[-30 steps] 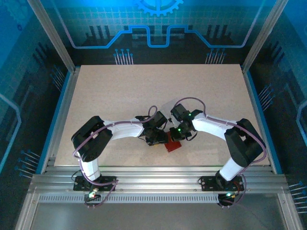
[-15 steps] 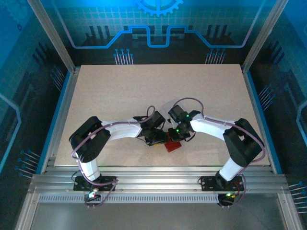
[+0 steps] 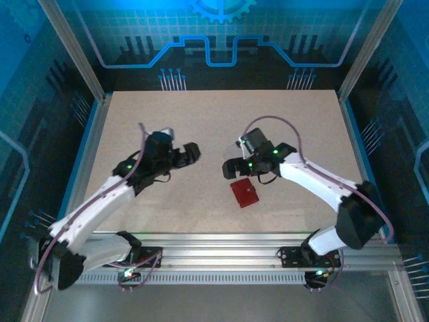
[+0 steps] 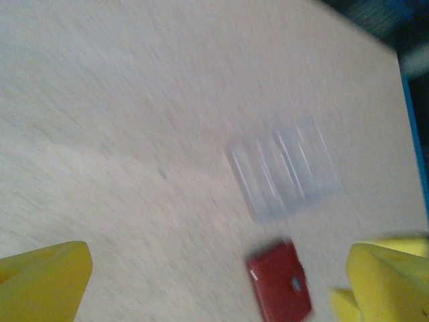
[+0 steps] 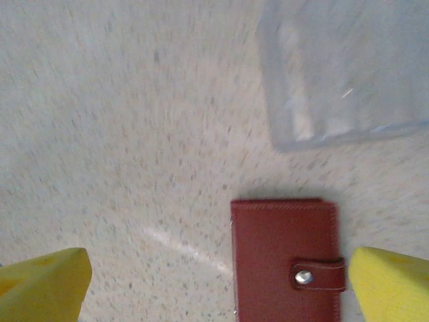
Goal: Put the credit cards into the card holder
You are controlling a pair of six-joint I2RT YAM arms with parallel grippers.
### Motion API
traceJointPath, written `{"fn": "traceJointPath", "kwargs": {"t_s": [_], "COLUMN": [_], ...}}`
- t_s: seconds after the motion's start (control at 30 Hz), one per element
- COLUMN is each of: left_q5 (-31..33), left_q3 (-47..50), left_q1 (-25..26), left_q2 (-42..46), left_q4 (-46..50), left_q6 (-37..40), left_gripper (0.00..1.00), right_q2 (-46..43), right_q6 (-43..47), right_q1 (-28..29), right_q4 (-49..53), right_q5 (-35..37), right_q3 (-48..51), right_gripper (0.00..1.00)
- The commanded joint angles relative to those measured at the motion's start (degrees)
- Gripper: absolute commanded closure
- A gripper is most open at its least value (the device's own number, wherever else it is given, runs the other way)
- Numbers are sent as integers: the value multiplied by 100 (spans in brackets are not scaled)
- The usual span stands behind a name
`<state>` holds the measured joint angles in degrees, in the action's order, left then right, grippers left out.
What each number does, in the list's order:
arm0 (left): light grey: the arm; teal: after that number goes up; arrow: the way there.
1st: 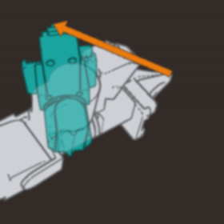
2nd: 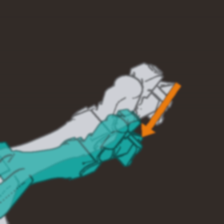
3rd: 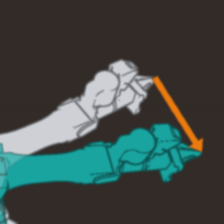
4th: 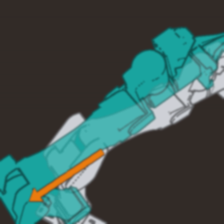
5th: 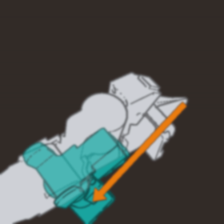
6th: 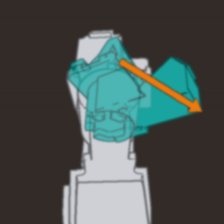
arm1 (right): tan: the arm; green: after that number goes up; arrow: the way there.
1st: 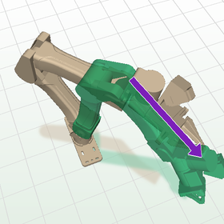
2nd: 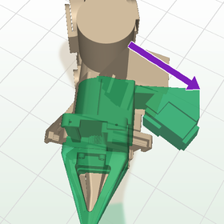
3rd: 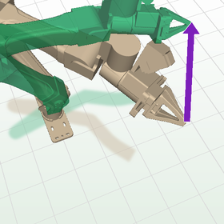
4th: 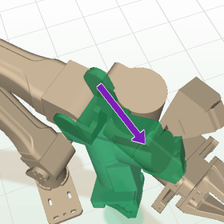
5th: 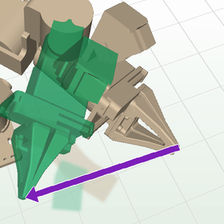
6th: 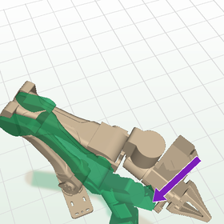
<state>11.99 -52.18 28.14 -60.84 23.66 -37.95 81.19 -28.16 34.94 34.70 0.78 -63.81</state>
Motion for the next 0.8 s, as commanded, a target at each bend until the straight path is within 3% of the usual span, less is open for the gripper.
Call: {"fn": "traceJointPath", "kwargs": {"t_s": [0.0, 0.07, 0.17, 0.27, 0.43, 0.5, 0.57, 0.63, 0.7, 0.77], "left_q5": [2271, 3102, 3336, 3206, 2933, 2855, 2705, 2457, 2397, 1934], "left_q3": [683, 1293, 2219, 2457, 2956, 3206, 3129, 3334, 3309, 3559], "left_q1": [-58, -129, -446, -1123, -1603, -1664, -1715, -1774, -1790, -1857], "left_q2": [388, 691, 766, 459, -500, -1031, -1206, -1520, -1808, -2151], "left_q4": [-82, -1022, -2686, -3027, -4703, -5639, -5751, -6879, -7366, -8227], "left_q6": [1064, 1625, 2678, 2461, 2775, 2848, 2948, 3374, 3793, 3974], "left_gripper": [1, 1, 1, 1, 1, 1, 1, 1, 1, 1], "right_q2": [-798, -1240, -1815, -2305, -2841, -2729, -2466, -2171, -1833, -1538], "right_q6": [-106, -227, 20, 353, 1530, 1679, 1784, 1874, 1804, 1720], "right_q1": [-605, -1158, -1847, -2422, -2454, -2522, -2659, -2744, -2897, -3170], "right_q4": [417, 534, 45, -695, -3029, -3704, -4345, -4870, -5618, -6211], "right_q5": [1013, 1808, 2768, 2581, 2781, 2743, 2469, 2463, 2383, 1838], "right_q3": [124, 412, 1108, 1792, 3293, 3677, 3921, 4077, 4316, 4472], "right_gripper": [0, 0, 0, 0, 0, 0, 0, 0, 0, 0]}}
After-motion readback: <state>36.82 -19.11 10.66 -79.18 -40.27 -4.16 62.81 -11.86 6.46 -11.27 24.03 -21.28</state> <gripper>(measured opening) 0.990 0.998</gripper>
